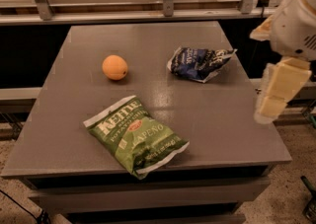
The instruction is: Pick green jalapeno chip bag
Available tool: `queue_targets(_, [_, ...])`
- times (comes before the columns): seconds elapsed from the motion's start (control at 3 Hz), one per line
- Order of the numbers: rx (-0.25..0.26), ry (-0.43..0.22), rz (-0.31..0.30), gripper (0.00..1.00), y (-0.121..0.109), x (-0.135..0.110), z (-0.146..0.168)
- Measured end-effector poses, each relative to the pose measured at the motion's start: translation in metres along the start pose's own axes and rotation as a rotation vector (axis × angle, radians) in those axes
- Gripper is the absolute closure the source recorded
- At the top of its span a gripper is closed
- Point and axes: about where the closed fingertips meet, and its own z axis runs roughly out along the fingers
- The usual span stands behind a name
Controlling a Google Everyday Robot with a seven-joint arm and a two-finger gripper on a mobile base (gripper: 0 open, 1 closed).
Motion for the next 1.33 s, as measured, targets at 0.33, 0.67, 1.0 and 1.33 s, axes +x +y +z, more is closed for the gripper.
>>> queue_targets(0.33, [-0.046, -0.034, -0.114, 0.0, 0.026, -0.067, 0.018])
queue_targets(0.67, [-0.067, -0.021, -0.226, 0.0, 0.062, -0.122, 0.038])
queue_targets(1.0, [-0.126, -0.002, -0.324, 0.0, 0.098, -0.157, 0.064])
queue_targets(1.33, [-0.172, 0.023, -0.384, 0.01, 0.132, -0.186, 0.099])
